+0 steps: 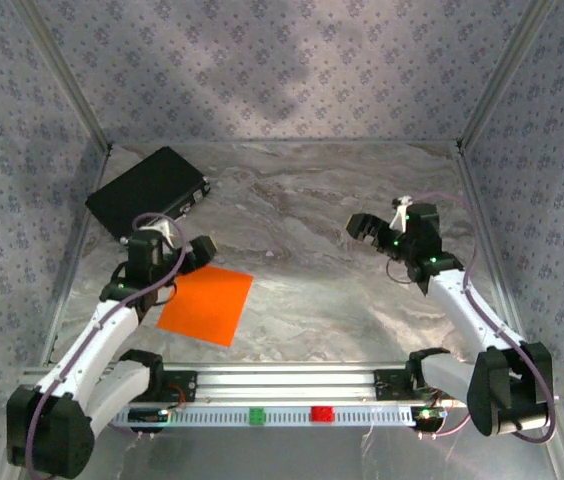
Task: Fold a paper plane with a square sheet of paper (pick it up from the middle)
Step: Move the square sheet of paper to the center of the table.
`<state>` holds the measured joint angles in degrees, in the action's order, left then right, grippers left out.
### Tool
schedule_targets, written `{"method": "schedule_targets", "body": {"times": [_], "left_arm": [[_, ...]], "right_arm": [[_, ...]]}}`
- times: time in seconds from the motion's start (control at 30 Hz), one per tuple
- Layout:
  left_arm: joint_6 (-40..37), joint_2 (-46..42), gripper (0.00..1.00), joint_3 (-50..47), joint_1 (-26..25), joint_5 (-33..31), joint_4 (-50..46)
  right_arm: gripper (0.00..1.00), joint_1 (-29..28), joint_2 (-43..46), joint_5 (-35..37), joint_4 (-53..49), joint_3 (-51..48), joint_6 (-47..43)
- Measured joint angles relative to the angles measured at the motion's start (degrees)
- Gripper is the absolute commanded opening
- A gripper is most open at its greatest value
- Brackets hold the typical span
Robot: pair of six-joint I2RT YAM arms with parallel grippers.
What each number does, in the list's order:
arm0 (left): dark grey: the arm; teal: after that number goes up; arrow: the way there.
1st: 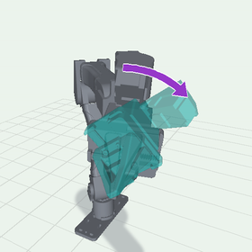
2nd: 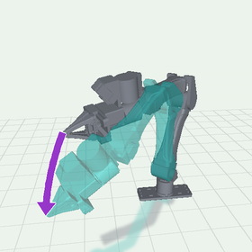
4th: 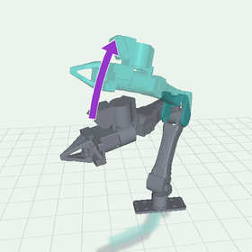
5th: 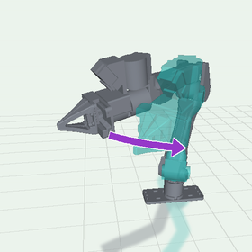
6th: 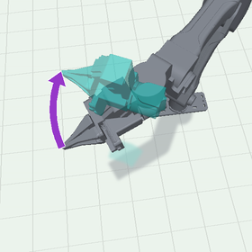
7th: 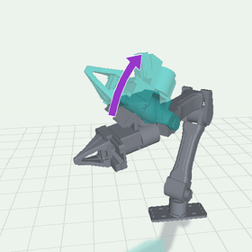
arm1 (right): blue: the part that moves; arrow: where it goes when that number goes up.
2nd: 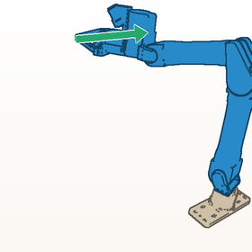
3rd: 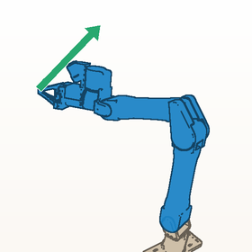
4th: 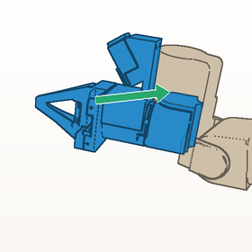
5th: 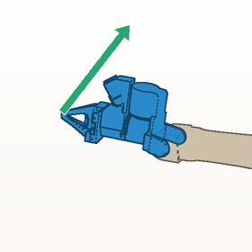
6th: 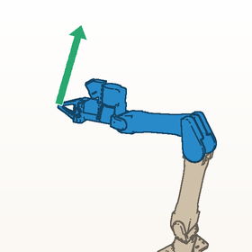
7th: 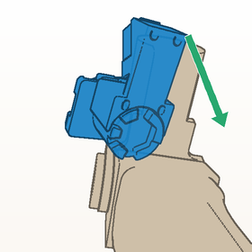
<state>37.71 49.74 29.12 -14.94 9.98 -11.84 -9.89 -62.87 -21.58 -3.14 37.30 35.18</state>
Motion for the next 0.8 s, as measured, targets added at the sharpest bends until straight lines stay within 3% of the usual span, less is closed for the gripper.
{"method": "schedule_targets", "body": {"times": [0.17, 0.8], "left_arm": [[3.9, -1.6, 1.00, -5.0, -7.3, -0.8, -3.7], [7.5, 9.8, 1.00, -6.0, -11.1, -2.1, -4.2]], "right_arm": [[0.99, -4.6, 1.7, 1.9, -1.0, -2.6, 2.4], [0.99, -9.2, -1.0, 6.3, -1.4, -3.8, 6.5]]}}
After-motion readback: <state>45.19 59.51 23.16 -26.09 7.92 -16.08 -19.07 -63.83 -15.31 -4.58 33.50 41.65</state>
